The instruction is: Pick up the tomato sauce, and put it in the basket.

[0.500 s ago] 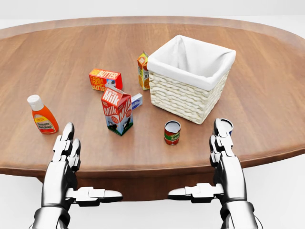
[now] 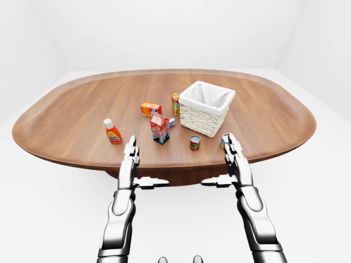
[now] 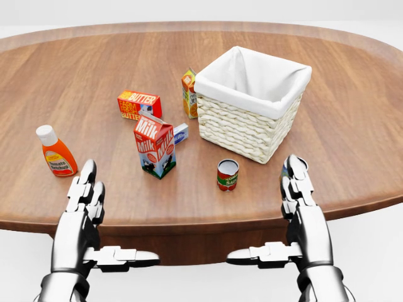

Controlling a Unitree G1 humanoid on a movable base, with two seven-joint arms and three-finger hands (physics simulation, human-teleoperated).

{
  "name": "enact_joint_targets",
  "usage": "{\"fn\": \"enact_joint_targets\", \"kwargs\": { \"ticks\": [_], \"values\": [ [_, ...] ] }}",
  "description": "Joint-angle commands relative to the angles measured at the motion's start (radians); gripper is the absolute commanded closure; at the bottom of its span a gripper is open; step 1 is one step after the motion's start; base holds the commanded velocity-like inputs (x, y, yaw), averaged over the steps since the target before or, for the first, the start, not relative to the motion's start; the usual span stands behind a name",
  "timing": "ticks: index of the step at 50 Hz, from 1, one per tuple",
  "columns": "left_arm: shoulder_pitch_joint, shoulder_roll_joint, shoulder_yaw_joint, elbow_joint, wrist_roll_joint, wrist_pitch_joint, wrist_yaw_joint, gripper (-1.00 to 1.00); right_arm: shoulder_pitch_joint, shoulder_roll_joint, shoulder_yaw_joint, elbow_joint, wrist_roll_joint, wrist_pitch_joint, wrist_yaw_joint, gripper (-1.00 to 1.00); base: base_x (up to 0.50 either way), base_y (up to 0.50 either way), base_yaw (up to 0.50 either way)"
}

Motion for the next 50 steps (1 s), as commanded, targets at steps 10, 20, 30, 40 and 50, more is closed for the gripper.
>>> {"fn": "enact_joint_targets", "kwargs": {
  "ticks": [10,20,30,40,50],
  "values": [
    [0.028,-0.004,-0.016,-0.156,0.021,0.065,-0.007,-1.00,0.022,-0.002,-0.013,-0.160,0.023,0.072,0.019,-1.00,0.00,0.00,0.00],
    [0.038,-0.005,-0.024,-0.231,0.033,0.065,-0.009,-1.00,0.012,-0.006,-0.030,-0.243,0.051,0.072,0.027,-1.00,0.00,0.00,0.00],
    [0.052,-0.004,-0.027,-0.295,0.044,0.065,-0.011,-1.00,0.004,-0.011,-0.042,-0.302,0.070,0.072,0.032,-1.00,0.00,0.00,0.00],
    [0.052,-0.004,-0.022,-0.308,0.047,0.065,-0.013,-1.00,0.007,-0.011,-0.062,-0.339,0.154,0.072,0.065,-1.00,0.28,0.00,0.00],
    [0.047,-0.006,-0.026,-0.283,0.050,0.065,-0.012,-1.00,0.018,-0.011,-0.055,-0.337,0.151,0.072,0.072,-1.00,0.50,0.00,0.00]
  ]
}}
